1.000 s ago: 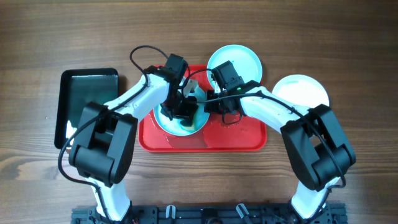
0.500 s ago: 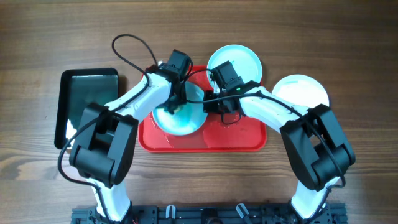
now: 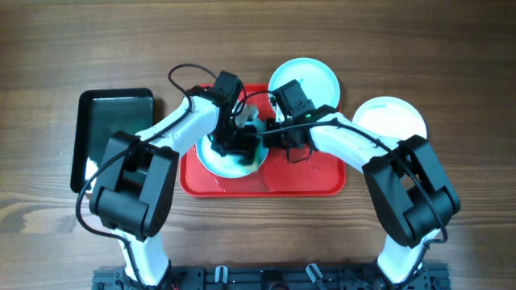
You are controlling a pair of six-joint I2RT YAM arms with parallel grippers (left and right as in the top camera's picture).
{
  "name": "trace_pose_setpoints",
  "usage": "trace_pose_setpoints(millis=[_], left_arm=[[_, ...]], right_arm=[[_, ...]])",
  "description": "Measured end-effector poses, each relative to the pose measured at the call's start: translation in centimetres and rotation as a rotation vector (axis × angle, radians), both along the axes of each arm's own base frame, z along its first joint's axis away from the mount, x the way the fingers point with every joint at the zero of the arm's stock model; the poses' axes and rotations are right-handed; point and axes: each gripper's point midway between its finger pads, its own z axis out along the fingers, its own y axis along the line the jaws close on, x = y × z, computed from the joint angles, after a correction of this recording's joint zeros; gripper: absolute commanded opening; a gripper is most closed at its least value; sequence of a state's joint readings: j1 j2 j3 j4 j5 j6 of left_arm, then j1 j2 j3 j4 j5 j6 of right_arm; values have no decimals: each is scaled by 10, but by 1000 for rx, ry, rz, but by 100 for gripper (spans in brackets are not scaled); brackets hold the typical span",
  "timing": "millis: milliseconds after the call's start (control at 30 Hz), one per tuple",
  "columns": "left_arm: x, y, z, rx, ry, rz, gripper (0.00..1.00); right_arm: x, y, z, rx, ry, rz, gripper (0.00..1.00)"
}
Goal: Clean dirty plates on tray and stack at the side
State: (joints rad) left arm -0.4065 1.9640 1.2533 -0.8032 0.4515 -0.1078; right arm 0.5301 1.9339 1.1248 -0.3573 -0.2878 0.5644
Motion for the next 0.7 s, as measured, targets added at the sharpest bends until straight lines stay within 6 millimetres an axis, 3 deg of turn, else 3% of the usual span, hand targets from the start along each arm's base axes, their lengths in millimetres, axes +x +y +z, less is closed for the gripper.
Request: trace_pose_setpoints(millis=[100, 167, 300, 400, 500, 700], left_arm=[[28, -5, -1, -8, -112, 32, 4], [49, 5, -4, 69, -188, 113, 4], [69, 31, -6, 251, -261, 274, 4], [66, 68, -6, 446, -261, 414, 4], [50, 88, -7, 557, -214, 451, 4], [38, 77, -8, 449, -127, 323, 4]], right_arm=[[0, 0, 0, 0, 0, -1, 4], [1, 0, 0, 1, -1, -1, 4], [1, 0, 0, 4, -1, -7, 4], [1, 0, 0, 4, -1, -7, 4], [1, 1, 0, 5, -1, -7, 4], [1, 0, 0, 5, 3, -6, 4]])
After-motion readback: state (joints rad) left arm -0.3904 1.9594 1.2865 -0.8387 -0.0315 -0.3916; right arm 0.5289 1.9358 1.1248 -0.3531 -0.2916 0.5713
